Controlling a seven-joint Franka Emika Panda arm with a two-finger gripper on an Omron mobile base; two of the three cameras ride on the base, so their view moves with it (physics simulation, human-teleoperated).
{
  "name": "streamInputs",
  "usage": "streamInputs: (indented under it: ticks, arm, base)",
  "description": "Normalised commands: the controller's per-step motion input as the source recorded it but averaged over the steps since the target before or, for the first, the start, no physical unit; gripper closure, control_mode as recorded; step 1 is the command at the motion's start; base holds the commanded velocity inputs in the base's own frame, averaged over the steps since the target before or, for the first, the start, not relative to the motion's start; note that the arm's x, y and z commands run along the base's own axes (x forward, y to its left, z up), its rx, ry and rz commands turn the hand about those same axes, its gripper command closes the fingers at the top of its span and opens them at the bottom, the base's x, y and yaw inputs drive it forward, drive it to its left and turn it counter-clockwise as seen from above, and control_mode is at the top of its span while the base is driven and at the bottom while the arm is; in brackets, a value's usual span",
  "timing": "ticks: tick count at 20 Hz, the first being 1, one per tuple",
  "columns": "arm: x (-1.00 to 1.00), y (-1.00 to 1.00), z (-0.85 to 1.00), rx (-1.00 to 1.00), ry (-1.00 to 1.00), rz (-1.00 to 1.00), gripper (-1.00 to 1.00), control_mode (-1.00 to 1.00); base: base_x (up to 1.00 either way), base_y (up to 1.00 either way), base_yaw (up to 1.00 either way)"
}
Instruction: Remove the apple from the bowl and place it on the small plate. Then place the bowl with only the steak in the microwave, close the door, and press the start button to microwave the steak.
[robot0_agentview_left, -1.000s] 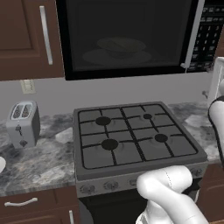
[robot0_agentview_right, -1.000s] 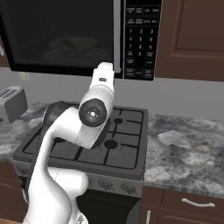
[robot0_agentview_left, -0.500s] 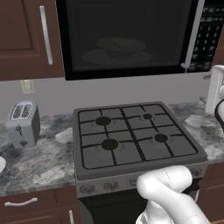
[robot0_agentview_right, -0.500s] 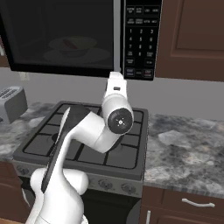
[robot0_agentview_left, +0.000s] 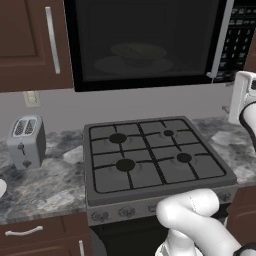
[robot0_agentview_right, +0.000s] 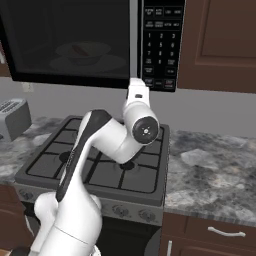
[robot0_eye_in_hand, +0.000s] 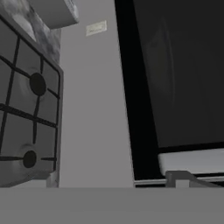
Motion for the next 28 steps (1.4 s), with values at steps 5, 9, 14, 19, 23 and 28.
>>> streamInputs:
  ticks: [5, 9, 14, 19, 23, 28]
  arm:
    - [0.31, -0.1, 0.09, 0.0, 0.0, 0.0, -1.0, -1.0]
    - [0.28, -0.21, 0.01, 0.0, 0.0, 0.0, -1.0, -1.0]
    - [0.29, -0.2, 0.0, 0.0, 0.0, 0.0, -1.0, -1.0]
    - [0.35, -0.11, -0.01, 0.0, 0.0, 0.0, -1.0, -1.0]
    - [0.35, -0.09, -0.09, 0.0, 0.0, 0.0, -1.0, -1.0]
    - [0.3, -0.04, -0.2, 0.0, 0.0, 0.0, -1.0, -1.0]
  base:
    - [0.0, 0.0, 0.0]
    - [0.0, 0.0, 0.0]
    - [0.0, 0.0, 0.0]
    - [0.0, 0.0, 0.0]
    - [0.0, 0.0, 0.0]
    - [0.0, 0.0, 0.0]
